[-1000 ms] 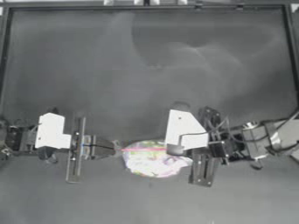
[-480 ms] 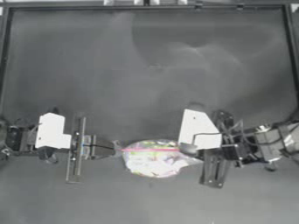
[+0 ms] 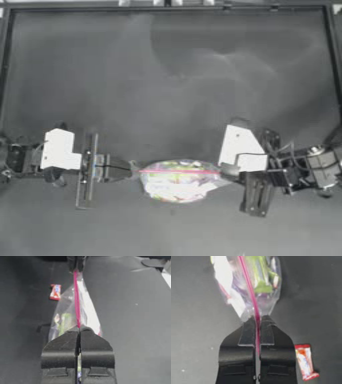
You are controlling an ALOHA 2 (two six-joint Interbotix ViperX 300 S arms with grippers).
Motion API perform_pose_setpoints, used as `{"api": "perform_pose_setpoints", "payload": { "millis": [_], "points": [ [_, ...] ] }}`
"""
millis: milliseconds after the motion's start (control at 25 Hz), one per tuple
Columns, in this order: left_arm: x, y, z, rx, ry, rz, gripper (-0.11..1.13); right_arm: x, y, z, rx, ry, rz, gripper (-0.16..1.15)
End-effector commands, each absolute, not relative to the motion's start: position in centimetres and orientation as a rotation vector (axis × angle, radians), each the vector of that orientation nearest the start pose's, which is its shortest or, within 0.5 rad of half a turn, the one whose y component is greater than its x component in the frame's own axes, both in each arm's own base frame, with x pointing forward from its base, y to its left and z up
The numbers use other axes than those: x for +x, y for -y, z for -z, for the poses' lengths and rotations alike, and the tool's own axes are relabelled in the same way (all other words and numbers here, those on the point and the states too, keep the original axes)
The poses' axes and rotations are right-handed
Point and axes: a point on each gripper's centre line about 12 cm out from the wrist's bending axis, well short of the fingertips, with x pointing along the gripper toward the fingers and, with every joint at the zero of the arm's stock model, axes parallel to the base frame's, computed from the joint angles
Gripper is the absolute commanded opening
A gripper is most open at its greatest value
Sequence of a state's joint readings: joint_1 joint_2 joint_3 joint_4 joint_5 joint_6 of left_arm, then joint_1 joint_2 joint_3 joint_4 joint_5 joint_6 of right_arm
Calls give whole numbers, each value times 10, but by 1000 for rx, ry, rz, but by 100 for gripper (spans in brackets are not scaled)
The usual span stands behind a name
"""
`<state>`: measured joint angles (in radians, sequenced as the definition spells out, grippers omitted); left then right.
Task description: Put candy in bag
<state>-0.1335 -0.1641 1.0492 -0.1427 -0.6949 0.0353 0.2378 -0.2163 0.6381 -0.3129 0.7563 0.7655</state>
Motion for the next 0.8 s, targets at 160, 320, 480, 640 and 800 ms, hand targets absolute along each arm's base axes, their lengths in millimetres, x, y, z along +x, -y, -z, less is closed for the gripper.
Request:
{"api": "perform_pose_setpoints", "payload": {
  "millis": [160, 320, 480, 640, 800],
  "points": [
    [316, 33, -185, -56, -168, 39, 9, 302, -54, -207, 232, -1086, 272, 3],
    [316, 33, -184, -56, -171, 38, 9, 297, -54, -206, 251, -1086, 282, 3],
    [317, 33, -184, -56, -173, 39, 9, 291, -55, -206, 264, -1082, 285, 3],
    [317, 33, -182, -58, -178, 36, 9, 289, -55, -205, 265, -1084, 287, 3],
    [317, 33, -182, -59, -178, 37, 9, 289, -55, -205, 264, -1084, 288, 3]
  ]
}}
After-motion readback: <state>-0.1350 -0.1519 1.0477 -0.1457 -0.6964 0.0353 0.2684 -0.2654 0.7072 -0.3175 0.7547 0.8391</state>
